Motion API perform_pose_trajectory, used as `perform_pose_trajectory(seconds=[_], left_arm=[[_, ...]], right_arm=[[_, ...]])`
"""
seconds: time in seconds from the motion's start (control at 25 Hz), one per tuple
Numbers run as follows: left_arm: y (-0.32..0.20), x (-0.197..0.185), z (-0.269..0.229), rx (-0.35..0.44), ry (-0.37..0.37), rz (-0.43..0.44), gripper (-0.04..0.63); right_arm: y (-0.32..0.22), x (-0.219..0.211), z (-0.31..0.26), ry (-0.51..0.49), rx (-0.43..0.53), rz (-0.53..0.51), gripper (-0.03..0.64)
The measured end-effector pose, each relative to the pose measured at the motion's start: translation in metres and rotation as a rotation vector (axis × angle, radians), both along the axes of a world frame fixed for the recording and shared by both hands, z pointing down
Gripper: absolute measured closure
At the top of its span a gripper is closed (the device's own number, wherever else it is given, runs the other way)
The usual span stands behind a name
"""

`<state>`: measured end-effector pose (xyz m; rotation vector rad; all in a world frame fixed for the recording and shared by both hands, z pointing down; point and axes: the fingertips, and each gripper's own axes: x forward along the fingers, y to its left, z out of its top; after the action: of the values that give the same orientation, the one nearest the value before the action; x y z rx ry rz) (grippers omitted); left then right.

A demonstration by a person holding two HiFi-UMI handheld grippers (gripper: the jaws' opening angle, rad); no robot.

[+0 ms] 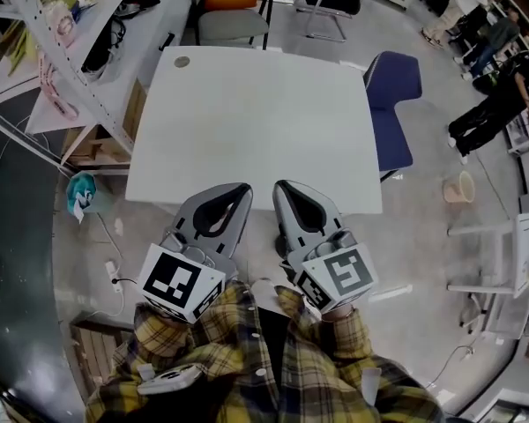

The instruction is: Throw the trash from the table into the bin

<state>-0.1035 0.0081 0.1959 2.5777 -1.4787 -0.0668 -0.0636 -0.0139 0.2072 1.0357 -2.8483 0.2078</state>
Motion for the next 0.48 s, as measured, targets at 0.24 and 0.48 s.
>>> perform_pose_trajectory(seconds=[0.24,0.48], left_arm=[[0.006,-0.015,-0.003,0.007,0.006,-0.060,0.588],[0.011,-0.021,0.000,0.004,0.007,-0.084,0.588]], right_arm=[[0.006,-0.020,-0.002,0.012,0.020,-0.074,0.618],[0.011,-0.029,-0.005,0.014,0.035,-0.103,0.618]])
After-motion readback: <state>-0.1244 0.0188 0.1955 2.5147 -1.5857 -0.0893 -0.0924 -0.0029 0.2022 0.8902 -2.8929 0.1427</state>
